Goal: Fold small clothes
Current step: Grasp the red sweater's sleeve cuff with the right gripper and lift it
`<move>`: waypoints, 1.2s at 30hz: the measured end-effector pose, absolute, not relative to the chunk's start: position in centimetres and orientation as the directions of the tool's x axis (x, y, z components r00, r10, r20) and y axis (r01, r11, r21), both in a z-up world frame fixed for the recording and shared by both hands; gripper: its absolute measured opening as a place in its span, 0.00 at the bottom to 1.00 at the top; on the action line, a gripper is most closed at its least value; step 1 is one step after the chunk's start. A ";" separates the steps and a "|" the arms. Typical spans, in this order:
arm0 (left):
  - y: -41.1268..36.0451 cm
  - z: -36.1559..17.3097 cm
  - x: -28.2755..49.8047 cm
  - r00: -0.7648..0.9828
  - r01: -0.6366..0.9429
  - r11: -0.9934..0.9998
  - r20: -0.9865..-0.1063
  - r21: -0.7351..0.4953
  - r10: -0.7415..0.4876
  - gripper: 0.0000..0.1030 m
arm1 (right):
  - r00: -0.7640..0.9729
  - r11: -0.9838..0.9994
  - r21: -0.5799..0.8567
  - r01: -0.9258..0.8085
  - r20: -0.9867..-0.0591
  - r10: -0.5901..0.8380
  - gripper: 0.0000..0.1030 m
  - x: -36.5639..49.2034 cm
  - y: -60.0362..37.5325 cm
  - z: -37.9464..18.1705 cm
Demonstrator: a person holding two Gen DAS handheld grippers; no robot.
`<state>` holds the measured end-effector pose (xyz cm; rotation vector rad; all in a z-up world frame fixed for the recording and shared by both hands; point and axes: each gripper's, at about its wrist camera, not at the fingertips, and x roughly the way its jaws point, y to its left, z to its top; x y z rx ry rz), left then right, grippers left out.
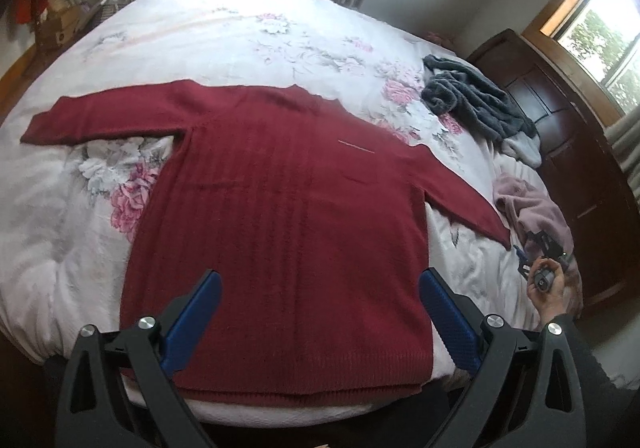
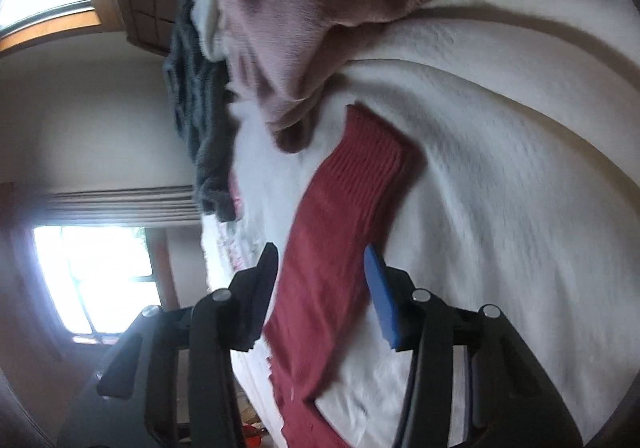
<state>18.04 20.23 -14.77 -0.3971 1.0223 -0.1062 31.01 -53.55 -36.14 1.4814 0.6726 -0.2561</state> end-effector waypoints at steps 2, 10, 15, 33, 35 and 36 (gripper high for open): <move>20.3 -15.1 18.6 0.513 -0.114 0.925 -0.819 -0.362 -0.257 0.96 | 0.775 0.096 0.808 0.581 -0.586 0.239 0.44 31.7 -54.0 -37.4; 19.8 -16.2 19.8 0.486 -0.121 0.932 -0.839 -0.341 -0.244 0.96 | 0.740 0.066 0.765 0.641 -0.638 0.211 0.44 33.2 -54.9 -40.2; 19.8 -16.9 20.1 0.470 -0.132 0.930 -0.848 -0.344 -0.247 0.96 | 0.733 0.080 0.753 0.653 -0.655 0.184 0.41 34.1 -55.4 -40.6; 25.2 -17.5 19.1 0.473 -0.233 0.870 -0.832 -0.435 -0.289 0.96 | 0.769 0.654 0.568 0.499 -0.638 -0.032 0.09 38.1 -46.4 -22.4; 25.9 -17.4 19.3 0.475 -0.244 0.864 -0.831 -0.441 -0.290 0.96 | 0.773 0.735 0.501 0.457 -0.632 -0.050 0.09 38.8 -43.6 -20.2; 26.3 -17.4 19.4 0.469 -0.244 0.856 -0.828 -0.455 -0.306 0.96 | 0.778 0.776 0.467 0.423 -0.627 -0.046 0.09 39.2 -41.5 -19.0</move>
